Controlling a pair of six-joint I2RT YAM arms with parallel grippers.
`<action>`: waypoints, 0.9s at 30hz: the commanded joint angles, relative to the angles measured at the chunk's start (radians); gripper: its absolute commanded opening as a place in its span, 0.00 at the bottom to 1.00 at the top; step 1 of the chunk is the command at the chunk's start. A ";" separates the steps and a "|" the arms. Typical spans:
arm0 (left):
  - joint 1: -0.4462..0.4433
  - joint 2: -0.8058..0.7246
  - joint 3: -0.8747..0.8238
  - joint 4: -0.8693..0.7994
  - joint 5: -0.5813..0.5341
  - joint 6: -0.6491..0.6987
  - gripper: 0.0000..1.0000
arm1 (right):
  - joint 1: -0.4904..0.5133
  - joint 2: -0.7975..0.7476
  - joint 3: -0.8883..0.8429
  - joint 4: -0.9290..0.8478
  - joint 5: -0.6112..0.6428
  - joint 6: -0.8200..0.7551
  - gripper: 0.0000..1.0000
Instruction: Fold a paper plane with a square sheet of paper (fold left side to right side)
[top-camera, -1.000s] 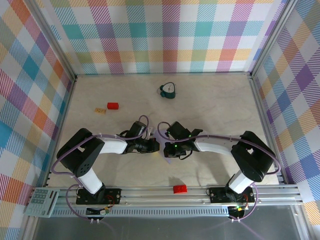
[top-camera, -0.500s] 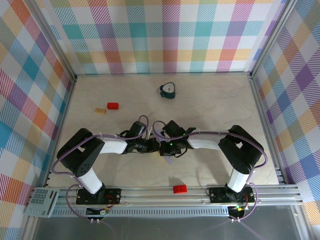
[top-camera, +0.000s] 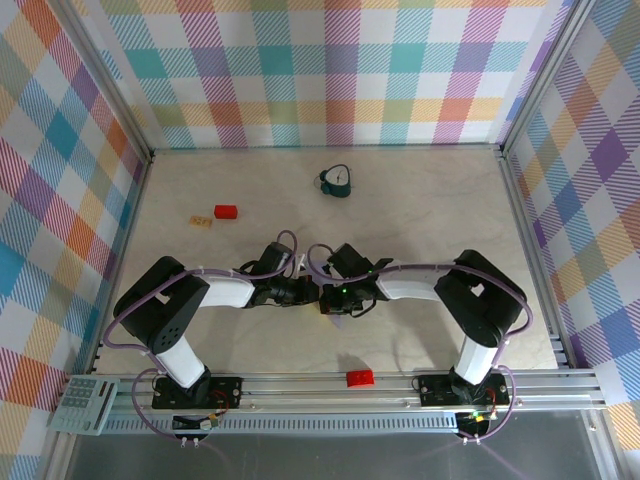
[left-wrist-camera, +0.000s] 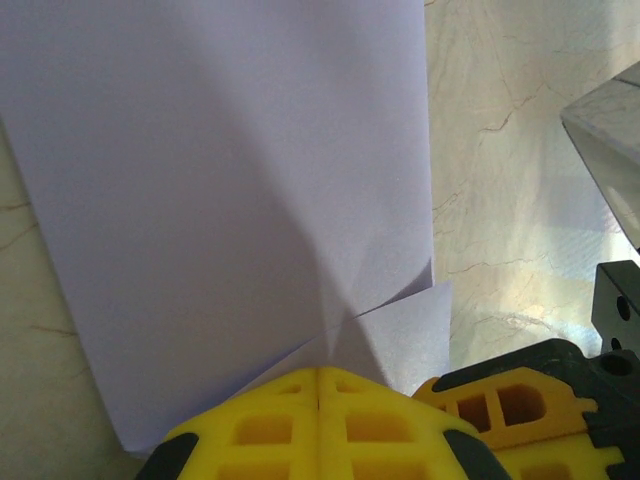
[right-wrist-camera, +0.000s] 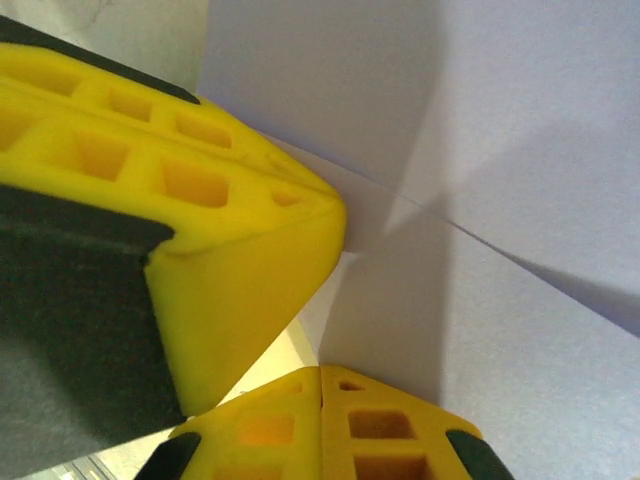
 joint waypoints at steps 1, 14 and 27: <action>-0.008 0.026 -0.024 -0.020 -0.035 -0.001 0.00 | 0.006 -0.014 -0.065 -0.062 -0.023 0.022 0.00; -0.008 0.007 -0.009 -0.040 -0.041 0.001 0.00 | 0.005 -0.166 -0.175 -0.133 -0.021 0.034 0.00; -0.008 -0.051 0.010 0.008 -0.025 -0.043 0.14 | -0.091 -0.333 -0.142 -0.169 -0.037 -0.053 0.14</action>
